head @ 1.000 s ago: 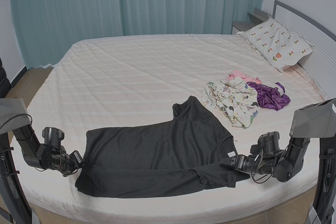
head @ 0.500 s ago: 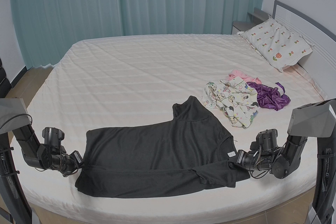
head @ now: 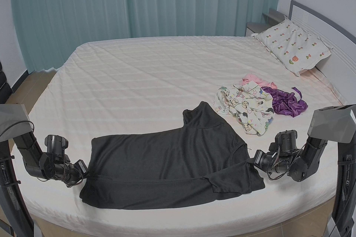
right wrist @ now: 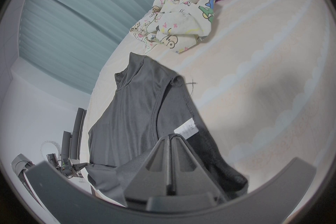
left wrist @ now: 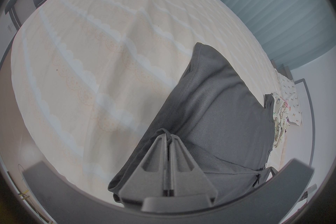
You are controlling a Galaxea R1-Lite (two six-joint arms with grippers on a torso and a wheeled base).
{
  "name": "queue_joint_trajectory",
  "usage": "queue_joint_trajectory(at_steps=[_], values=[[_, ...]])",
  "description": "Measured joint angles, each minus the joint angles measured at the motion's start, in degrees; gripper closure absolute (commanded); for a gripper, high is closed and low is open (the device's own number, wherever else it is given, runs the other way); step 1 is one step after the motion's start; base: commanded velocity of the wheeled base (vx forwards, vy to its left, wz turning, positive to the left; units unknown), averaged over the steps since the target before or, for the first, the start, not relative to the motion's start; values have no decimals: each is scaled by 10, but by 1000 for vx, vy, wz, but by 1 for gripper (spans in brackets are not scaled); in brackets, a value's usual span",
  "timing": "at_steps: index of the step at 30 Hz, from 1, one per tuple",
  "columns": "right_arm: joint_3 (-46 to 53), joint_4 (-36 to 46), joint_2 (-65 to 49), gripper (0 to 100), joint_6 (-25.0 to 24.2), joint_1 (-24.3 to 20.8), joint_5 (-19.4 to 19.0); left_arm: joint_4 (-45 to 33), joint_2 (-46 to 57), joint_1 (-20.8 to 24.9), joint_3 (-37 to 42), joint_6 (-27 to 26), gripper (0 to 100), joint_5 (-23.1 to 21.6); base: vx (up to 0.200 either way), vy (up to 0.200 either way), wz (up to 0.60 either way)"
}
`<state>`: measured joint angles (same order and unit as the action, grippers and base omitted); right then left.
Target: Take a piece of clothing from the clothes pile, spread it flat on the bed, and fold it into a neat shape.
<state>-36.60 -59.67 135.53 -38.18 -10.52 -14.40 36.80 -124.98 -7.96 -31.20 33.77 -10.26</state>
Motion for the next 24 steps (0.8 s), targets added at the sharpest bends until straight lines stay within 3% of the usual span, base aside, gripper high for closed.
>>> queue_joint_trajectory(at_steps=[10,11,24], values=[[-21,6,13,100,7,2,-4,-1,0,1,0,-1,100,0,0,0,0],[-25,5,15,0,7,2,-3,-1,0,1,0,-1,100,0,0,0,0],[-22,-26,11,0,-15,6,0,-1,0,1,0,-1,100,1,0,0,0]])
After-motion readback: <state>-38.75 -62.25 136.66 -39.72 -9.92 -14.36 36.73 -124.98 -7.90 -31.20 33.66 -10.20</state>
